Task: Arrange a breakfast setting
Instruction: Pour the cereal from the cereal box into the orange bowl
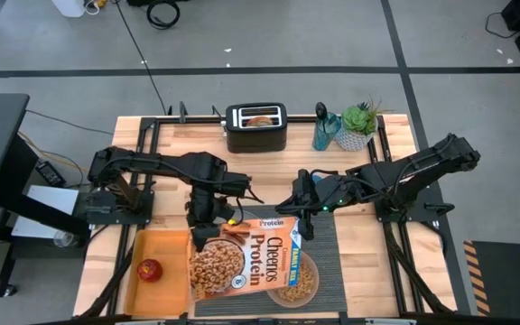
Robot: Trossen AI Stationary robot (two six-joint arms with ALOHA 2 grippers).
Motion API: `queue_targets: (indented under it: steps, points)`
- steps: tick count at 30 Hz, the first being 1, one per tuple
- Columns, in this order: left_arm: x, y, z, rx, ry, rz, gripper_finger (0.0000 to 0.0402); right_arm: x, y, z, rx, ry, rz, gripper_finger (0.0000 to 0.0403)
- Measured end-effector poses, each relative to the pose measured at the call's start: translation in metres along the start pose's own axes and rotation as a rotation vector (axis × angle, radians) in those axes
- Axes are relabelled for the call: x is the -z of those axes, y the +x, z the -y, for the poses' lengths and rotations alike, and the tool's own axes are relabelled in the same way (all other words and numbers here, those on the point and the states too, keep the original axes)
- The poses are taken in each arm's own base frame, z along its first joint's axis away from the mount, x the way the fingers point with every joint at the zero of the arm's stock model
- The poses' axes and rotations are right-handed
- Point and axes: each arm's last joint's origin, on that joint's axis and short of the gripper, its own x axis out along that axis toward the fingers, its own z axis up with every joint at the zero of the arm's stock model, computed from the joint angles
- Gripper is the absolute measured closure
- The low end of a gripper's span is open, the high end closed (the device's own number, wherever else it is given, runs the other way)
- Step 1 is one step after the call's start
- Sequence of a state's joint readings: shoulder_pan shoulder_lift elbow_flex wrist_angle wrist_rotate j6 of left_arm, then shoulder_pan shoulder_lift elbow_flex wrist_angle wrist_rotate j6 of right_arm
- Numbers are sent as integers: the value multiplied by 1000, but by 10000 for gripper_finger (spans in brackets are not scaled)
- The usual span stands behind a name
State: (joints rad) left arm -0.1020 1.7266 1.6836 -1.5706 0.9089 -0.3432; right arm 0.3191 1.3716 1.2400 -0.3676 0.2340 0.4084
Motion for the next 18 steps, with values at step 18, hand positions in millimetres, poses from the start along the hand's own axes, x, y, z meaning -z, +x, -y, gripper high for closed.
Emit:
queue_targets:
  steps: [18]
  points:
    - [51,-14,-5,-277,532,124,226,-4,-4,5,33,-9,27,390]
